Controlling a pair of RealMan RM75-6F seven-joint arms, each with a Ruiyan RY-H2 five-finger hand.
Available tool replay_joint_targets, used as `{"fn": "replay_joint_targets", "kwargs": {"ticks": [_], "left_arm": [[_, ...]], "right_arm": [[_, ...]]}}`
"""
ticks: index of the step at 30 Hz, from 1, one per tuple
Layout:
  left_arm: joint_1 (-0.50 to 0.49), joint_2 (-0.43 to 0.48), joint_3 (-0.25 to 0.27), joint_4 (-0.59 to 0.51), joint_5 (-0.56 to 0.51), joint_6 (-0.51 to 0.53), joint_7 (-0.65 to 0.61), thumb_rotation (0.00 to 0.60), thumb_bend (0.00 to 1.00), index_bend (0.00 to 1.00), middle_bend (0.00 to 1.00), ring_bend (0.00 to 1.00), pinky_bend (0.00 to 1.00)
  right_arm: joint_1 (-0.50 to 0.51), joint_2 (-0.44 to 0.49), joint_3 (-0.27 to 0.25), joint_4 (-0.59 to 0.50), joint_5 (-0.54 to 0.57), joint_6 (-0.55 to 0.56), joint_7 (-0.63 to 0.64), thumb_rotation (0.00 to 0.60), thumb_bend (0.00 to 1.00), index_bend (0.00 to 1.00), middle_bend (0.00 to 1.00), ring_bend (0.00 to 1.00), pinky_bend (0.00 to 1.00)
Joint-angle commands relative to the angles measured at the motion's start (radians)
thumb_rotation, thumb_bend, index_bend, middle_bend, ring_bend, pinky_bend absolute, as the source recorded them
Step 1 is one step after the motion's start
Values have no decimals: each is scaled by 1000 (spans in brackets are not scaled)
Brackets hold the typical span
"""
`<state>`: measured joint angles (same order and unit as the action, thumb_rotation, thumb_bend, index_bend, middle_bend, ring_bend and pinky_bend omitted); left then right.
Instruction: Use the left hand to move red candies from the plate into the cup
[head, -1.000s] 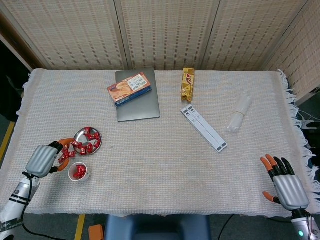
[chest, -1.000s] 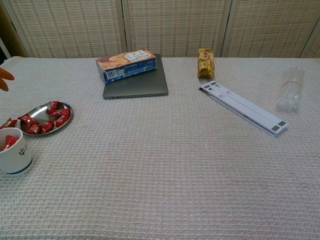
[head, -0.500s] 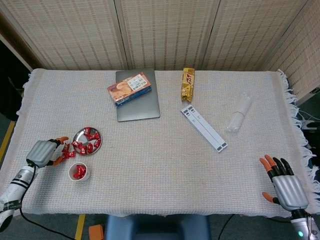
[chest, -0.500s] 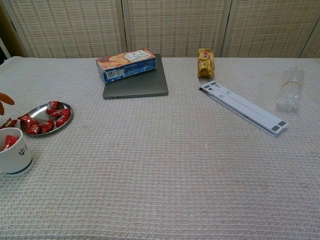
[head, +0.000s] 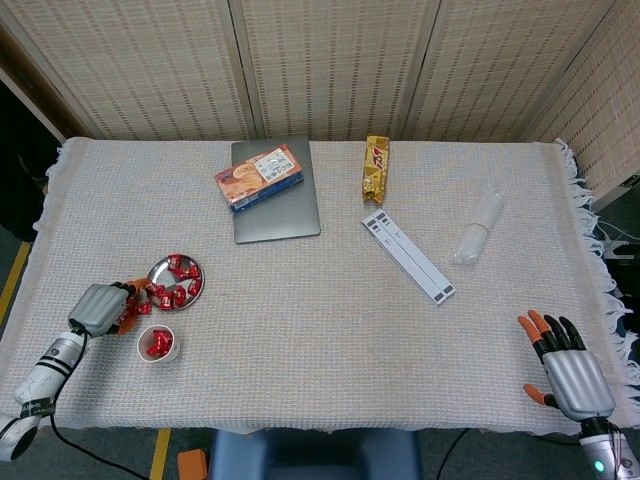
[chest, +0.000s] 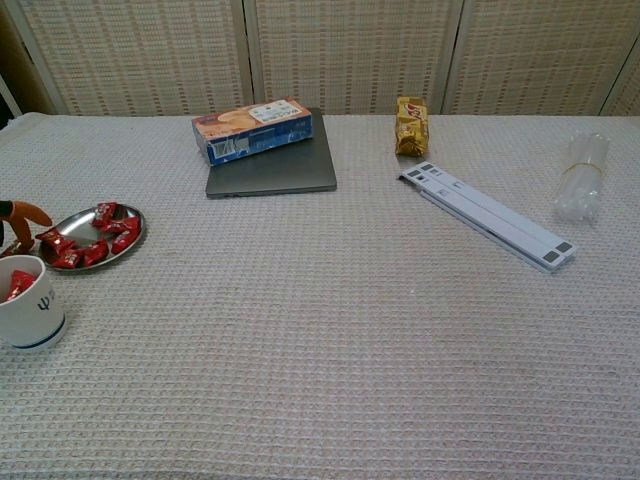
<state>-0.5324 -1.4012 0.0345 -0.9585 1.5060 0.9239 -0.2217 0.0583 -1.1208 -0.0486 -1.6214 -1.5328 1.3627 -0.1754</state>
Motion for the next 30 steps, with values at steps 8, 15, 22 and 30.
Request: {"fn": "replay_joint_targets", "kwargs": {"ticks": [8,15,22,30], "left_arm": [[-3,-24,-11,6,-57,-46,165,600,343,319,295,371,988],[3,-44,-13,23,-66,-36,217,600,341,377,349,414,997],[3,-70,-10,51,-57,-25,230,600,342,411,408,462,1000],[7,-101,-10,86,-48,-4,229,600,368,502,488,516,1000]], "right_arm": [[0,2,-1,-1,-1,2,4,600,64,0,0,0,0],[0,2,-1,-1,-1,0,4,600,64,0,0,0,0],[1,2,-1,-2,1,-1,2,600,63,0,0,0,0],[1,3,-1,-2,2,0,4,600,64,0,0,0,0]]}}
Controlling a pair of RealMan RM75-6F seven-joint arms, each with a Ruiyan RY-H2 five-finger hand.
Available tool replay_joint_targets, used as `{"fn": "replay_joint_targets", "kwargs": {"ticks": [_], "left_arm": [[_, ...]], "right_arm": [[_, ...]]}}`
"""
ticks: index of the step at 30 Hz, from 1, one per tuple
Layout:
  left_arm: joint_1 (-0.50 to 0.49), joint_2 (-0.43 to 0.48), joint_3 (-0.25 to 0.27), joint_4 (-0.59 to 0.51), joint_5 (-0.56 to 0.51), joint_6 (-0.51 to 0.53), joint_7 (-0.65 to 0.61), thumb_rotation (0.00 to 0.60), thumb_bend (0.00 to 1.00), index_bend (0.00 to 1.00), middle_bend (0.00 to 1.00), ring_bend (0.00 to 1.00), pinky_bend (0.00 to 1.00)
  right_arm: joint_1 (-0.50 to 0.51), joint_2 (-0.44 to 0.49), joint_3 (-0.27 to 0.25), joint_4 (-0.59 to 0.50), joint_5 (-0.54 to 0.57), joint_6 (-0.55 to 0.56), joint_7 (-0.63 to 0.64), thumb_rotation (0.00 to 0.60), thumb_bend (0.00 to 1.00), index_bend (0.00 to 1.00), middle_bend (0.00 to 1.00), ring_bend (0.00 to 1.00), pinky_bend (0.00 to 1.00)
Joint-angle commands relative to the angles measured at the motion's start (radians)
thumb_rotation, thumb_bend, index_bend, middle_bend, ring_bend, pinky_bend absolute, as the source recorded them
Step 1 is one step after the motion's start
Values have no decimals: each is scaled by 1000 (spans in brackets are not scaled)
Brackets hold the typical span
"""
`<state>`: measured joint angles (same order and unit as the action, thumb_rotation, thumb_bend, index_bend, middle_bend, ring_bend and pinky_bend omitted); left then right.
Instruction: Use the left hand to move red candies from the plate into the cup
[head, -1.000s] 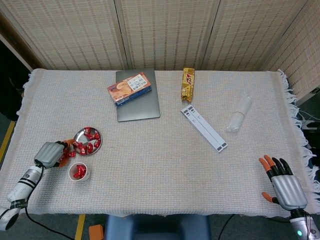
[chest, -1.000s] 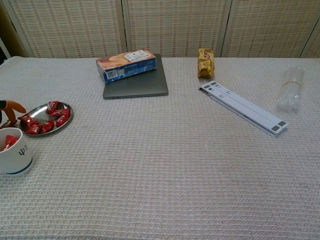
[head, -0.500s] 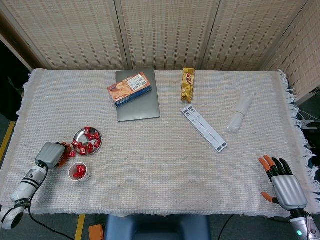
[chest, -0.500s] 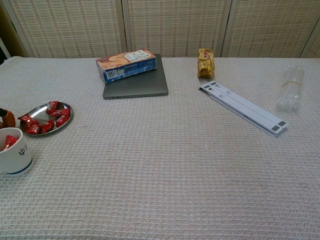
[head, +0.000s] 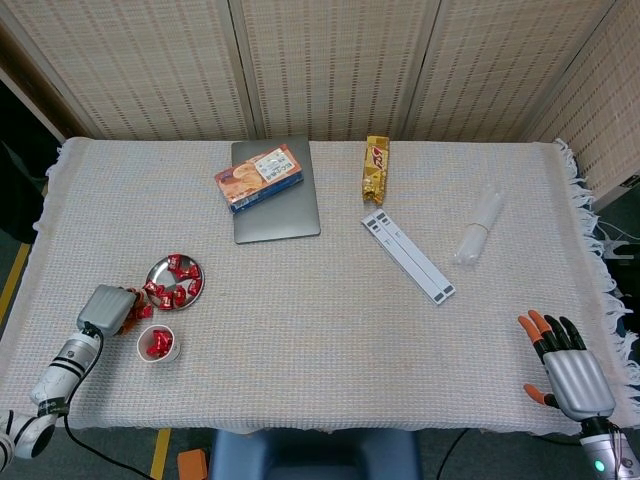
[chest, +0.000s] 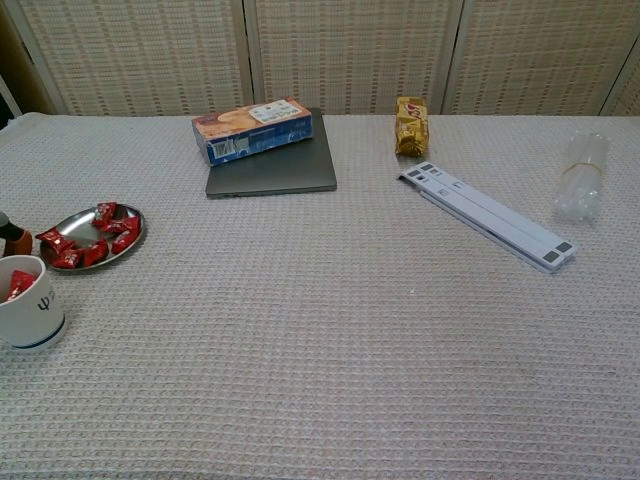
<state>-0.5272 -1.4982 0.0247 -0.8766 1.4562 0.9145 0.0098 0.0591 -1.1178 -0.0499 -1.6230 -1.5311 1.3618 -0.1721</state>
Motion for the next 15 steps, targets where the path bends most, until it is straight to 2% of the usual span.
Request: {"fn": "replay_joint_targets", "kwargs": {"ticks": [1,6,15], "left_arm": [[2,-5,-1,7,3,8,-3,600,369,514,503,523,1000],[3,-13,1,17,8,14,-10,600,382,550,554,547,1000],[2,-24,0,30,3,3,-7,600,482,613,623,568,1000]], "right_arm": [[0,0,0,0,0,1,0,600,64,0,0,0,0],[2,0,-1,-1,1,-4,-3,600,63,0,0,0,0],[2,-1,1,-1,5,-5,-4,600,64,0,0,0,0]]}}
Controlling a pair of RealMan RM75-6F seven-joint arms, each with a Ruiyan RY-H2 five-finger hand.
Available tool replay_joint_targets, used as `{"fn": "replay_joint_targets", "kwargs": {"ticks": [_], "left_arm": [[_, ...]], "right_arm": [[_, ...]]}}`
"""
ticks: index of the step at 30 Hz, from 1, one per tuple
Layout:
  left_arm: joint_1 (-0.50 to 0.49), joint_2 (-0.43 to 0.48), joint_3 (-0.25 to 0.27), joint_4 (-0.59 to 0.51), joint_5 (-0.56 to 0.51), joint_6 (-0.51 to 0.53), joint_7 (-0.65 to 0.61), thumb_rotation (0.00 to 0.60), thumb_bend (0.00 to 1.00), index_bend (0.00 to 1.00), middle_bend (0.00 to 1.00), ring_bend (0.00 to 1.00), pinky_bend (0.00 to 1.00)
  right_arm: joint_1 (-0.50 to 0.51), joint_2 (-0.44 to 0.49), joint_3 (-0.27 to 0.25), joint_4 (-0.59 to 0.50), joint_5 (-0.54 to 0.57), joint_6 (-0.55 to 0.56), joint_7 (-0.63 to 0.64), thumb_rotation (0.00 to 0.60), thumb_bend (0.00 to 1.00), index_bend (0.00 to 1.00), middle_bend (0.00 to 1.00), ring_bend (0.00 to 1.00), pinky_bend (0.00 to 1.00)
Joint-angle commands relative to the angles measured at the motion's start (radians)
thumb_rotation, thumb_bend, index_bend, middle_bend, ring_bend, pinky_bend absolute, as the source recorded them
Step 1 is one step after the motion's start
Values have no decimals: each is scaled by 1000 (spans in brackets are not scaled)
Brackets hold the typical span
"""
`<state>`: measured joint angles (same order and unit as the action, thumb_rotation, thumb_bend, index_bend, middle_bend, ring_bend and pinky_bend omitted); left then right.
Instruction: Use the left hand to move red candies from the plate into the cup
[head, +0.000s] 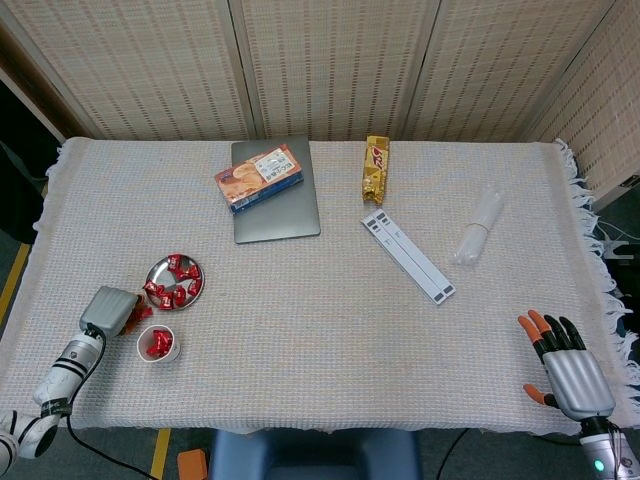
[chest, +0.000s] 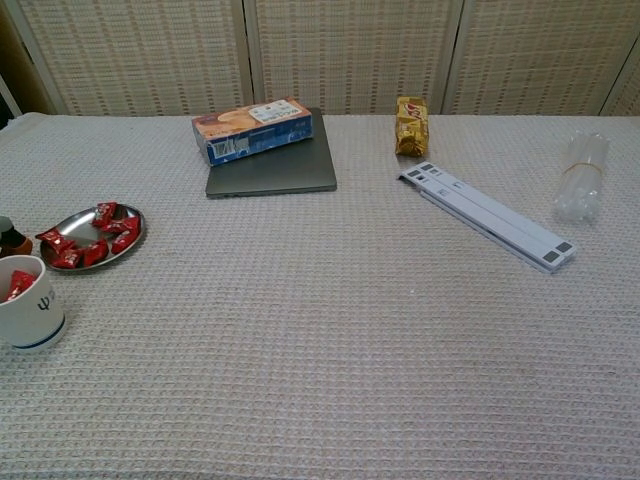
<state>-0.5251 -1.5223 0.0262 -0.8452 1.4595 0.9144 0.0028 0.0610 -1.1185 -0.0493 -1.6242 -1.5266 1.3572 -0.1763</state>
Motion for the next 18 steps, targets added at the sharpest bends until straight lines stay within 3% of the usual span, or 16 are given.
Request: {"fn": "replay_joint_targets", "kwargs": {"ticks": [1,18], "left_arm": [[1,1,-2,-3,0,6,0,600,489,622,635,574,1000],[7,51,-19,-75,10,58,-90,600,662,733,731,633,1000]], "right_arm": [[1,0,1,0,1,-1,0,600,64,0,0,0,0],[0,2,0,-1,0,1,4,600,64,0,0,0,0]]}}
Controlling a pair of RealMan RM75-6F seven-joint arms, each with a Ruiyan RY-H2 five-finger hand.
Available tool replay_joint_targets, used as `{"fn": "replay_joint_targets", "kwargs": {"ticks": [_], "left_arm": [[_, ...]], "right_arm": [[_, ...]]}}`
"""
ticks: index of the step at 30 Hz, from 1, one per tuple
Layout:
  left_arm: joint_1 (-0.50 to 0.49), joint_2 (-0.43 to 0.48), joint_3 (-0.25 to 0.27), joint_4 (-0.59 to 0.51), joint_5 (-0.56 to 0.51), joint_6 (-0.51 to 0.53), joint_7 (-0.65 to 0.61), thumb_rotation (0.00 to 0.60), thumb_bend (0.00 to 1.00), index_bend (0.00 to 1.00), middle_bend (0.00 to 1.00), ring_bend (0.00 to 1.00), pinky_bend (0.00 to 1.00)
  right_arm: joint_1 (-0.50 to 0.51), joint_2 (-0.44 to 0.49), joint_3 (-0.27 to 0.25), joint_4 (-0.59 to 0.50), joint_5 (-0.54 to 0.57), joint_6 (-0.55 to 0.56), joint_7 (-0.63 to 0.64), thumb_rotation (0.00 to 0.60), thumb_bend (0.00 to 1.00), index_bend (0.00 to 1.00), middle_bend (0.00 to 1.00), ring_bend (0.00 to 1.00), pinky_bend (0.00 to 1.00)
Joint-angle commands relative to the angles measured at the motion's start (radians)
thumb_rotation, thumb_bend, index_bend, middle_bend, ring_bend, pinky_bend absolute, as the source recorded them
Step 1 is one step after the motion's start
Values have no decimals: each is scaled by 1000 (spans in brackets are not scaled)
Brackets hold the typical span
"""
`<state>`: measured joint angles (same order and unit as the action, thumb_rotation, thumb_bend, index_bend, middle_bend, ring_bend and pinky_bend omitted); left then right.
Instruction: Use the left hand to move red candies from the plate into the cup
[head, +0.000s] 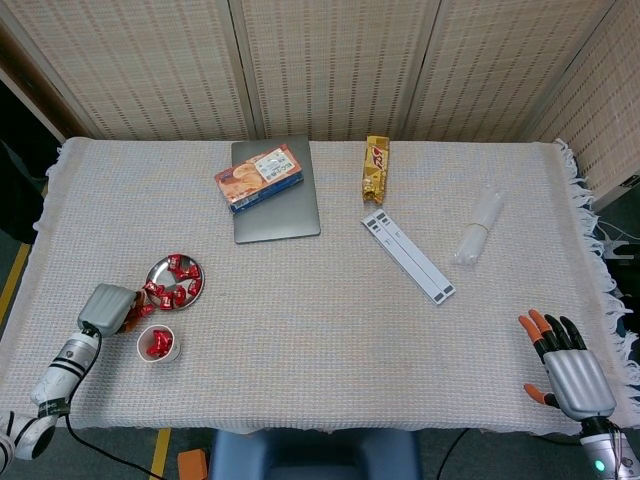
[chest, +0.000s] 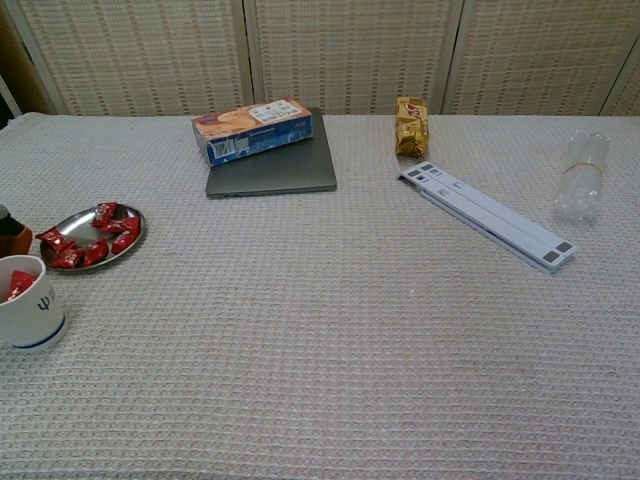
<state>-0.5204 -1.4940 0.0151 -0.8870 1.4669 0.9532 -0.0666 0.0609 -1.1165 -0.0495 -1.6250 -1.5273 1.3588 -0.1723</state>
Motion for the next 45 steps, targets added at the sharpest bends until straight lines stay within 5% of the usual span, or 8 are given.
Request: {"fn": "replay_joint_targets", "kwargs": {"ticks": [1,12,24,45], "left_arm": [[2,35,-10,-50,6,29,-26,600,671,735,732,634,1000],[32,224,-8,-364,50,144,-25,600,687,741,741,644,1000],[70,324,29,-596,113,217,56,600,694,741,743,650,1000],[72,250,36,-568,112,182,119,600,669,688,699,650,1000]], "right_arm": [[0,0,0,0,0,-1,0,600,64,0,0,0,0],[-1,5,-5,0,-13,5,13,600,64,0,0,0,0],[-5,17,-17,-1,-41,17,37,600,64,0,0,0,0],[-6,24,-24,-2,-56,18,50,600,64,0,0,0,0]]}}
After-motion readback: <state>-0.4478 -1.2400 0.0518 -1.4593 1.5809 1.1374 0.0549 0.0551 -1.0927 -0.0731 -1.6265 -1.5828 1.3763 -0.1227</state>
